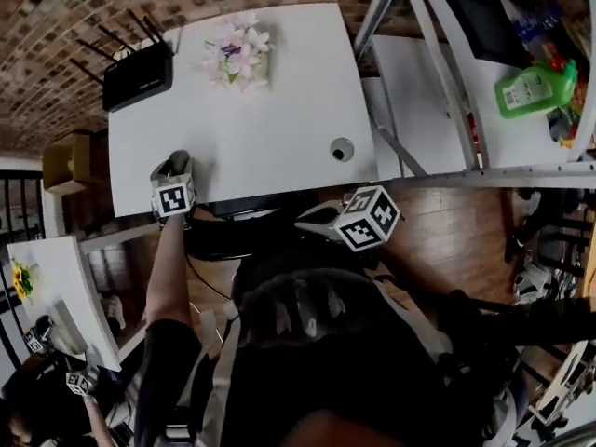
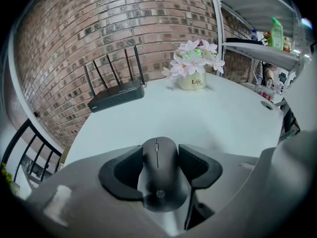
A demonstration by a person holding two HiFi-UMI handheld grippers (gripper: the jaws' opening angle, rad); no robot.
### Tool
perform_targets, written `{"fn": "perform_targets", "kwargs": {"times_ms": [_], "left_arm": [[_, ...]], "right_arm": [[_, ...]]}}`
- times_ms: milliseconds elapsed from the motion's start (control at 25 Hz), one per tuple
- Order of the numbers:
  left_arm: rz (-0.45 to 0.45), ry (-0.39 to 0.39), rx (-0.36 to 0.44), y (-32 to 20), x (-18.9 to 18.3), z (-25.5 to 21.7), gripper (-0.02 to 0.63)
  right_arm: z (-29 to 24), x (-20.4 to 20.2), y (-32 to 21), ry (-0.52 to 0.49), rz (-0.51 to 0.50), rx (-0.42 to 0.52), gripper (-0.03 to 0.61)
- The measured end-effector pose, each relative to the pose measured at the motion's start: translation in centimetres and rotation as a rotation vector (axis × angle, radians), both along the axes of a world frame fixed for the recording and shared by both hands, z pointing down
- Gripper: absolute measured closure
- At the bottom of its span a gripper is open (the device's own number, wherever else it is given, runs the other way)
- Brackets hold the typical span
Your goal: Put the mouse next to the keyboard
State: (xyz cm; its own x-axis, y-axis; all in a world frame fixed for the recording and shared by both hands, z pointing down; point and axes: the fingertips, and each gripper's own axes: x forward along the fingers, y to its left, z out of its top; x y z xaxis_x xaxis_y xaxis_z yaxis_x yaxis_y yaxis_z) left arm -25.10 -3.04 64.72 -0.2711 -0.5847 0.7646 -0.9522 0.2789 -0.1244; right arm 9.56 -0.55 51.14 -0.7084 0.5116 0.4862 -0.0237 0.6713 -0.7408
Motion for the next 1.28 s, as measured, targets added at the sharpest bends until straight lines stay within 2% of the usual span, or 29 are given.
{"fn": "perform_targets", "kwargs": {"times_ms": [240, 400, 640, 920, 1040, 1120, 1280], "left_arm": [[0.002, 0.025, -0.018, 3.1, -1.1, 0.8, 0.380], [0.017, 0.013, 0.034, 3.1, -2.9, 0.2, 0.380], [-0.011, 0.043, 0.039, 5.6, -6.0, -0.1, 0.382], [-0.074, 0.031, 0.030, 10.0, -11.1, -0.4, 0.382], [-0.092, 0.013, 0.058, 10.9, -12.9, -0.7, 0.382], [-0.099, 0.015, 0.064, 11.3, -13.6, -0.6, 0.382], [-0.131, 0.018, 0.016, 13.1, -14.8, -0.5, 0.380]], "right_arm": [[0.0, -4.2, 3.5, 0.019, -0.001, 0.014, 0.575], [-1.1, -7.9, 4.5, -0.026, -0.040, 0.080, 0.574], [-2.4, -12.2, 7.1, -0.069, -0.104, 0.167, 0.575], [-4.8, -17.1, 8.2, -0.122, -0.067, 0.123, 0.575], [-5.6, -18.8, 8.2, -0.147, -0.061, 0.130, 0.575], [-6.2, -19.5, 8.5, -0.165, -0.090, 0.164, 0.574], [-7.3, -20.3, 9.4, -0.199, -0.189, 0.216, 0.575]]}}
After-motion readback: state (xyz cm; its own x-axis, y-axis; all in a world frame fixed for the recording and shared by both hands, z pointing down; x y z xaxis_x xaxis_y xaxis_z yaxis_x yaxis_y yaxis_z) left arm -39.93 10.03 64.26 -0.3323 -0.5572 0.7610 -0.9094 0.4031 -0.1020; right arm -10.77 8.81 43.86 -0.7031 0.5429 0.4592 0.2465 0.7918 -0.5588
